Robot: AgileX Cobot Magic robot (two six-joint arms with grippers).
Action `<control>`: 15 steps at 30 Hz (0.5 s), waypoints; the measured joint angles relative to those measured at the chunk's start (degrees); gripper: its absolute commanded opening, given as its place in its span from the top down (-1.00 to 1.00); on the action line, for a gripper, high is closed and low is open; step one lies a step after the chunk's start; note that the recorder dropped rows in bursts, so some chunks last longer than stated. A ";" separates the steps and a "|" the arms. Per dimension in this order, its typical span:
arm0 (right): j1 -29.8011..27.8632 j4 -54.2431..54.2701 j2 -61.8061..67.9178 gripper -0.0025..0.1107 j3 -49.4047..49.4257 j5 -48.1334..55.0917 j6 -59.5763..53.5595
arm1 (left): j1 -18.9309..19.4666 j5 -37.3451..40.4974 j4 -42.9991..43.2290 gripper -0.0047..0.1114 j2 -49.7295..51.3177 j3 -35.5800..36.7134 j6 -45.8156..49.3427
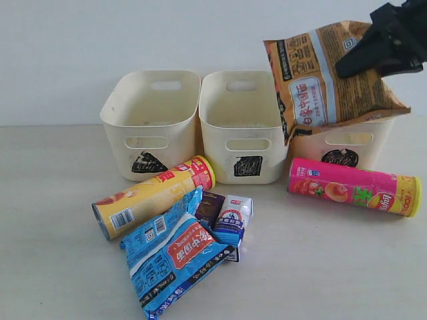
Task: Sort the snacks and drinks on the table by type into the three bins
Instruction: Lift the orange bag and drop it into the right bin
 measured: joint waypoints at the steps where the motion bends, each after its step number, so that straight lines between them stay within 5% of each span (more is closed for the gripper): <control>1: 0.00 -0.34 0.99 0.96 -1.72 -0.61 0.61 | 0.00 0.00 0.00 0.85 0.00 0.00 0.00; 15: 0.00 -6.19 14.26 0.96 -17.86 -16.02 5.88 | 0.00 0.00 0.00 0.85 0.00 0.00 0.00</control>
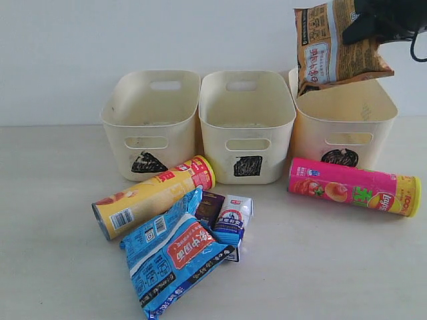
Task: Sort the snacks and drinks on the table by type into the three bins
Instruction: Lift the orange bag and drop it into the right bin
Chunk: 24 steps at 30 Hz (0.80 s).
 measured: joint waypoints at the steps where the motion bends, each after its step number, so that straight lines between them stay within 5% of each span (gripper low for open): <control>1: 0.00 -0.44 0.50 0.96 -0.28 -1.96 0.23 | 0.00 0.00 0.00 0.85 0.00 0.00 0.00; 24: 0.00 -3.18 9.74 0.87 -0.70 -14.47 0.60 | 0.00 0.00 0.00 0.85 0.00 0.00 0.00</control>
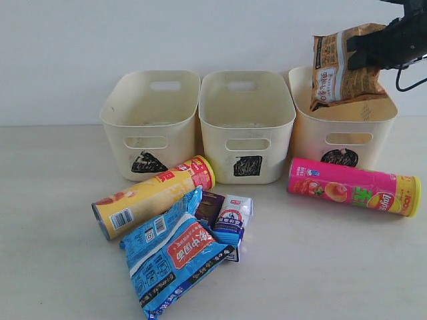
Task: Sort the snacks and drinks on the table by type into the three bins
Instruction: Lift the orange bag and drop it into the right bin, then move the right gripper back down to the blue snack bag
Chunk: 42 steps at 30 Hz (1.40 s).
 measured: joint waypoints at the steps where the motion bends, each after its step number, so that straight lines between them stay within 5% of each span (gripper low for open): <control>1: 0.00 0.00 0.00 0.77 0.00 0.00 0.00 | 0.00 0.00 0.00 0.85 0.00 0.00 0.00; 6: 0.00 0.00 0.00 -0.03 0.00 0.12 0.00 | 0.00 0.00 0.00 0.85 0.00 0.00 0.00; 9: 0.00 0.12 0.00 -0.33 0.00 0.21 0.00 | 0.00 0.00 0.00 0.85 0.00 0.00 0.00; 17: 0.00 0.20 0.00 -0.33 0.00 0.21 0.27 | 0.00 0.00 0.00 0.85 0.00 0.00 0.00; 21: 0.00 0.33 -0.53 -0.14 0.00 0.33 0.49 | 0.00 0.00 0.00 0.85 0.00 0.00 0.00; 31: 0.00 -2.66 -6.90 0.96 0.00 7.43 0.49 | 0.00 0.00 0.00 0.85 0.00 0.00 0.00; 42: 0.00 -4.61 -11.55 0.96 -0.05 25.44 0.84 | 0.00 0.00 0.00 0.85 0.00 0.00 0.00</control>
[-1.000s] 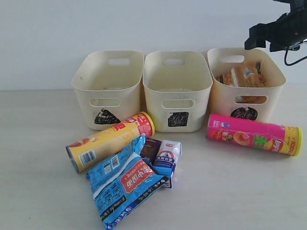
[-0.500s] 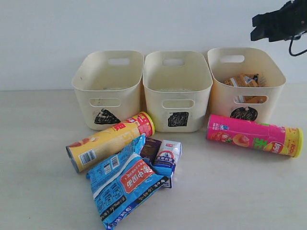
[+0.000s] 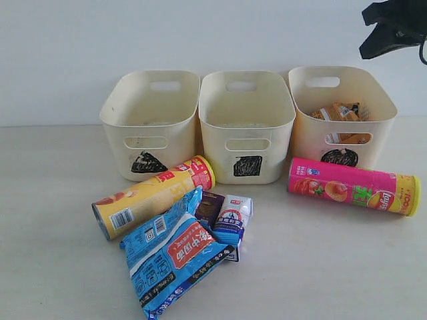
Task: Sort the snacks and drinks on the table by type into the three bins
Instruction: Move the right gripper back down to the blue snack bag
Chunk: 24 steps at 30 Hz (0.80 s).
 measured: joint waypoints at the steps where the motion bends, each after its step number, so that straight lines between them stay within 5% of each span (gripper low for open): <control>1: 0.00 -0.14 -0.14 0.96 0.00 1.69 0.11 | 0.00 0.00 0.00 0.85 0.00 0.00 0.00; 7: 3.90 -4.39 -2.40 0.96 4.76 5.46 0.50 | 0.00 0.00 0.00 0.85 0.00 0.00 0.00; 24: 19.79 -7.80 -15.00 0.96 29.01 -7.28 -1.41 | 0.00 0.00 0.00 0.85 0.00 0.00 0.00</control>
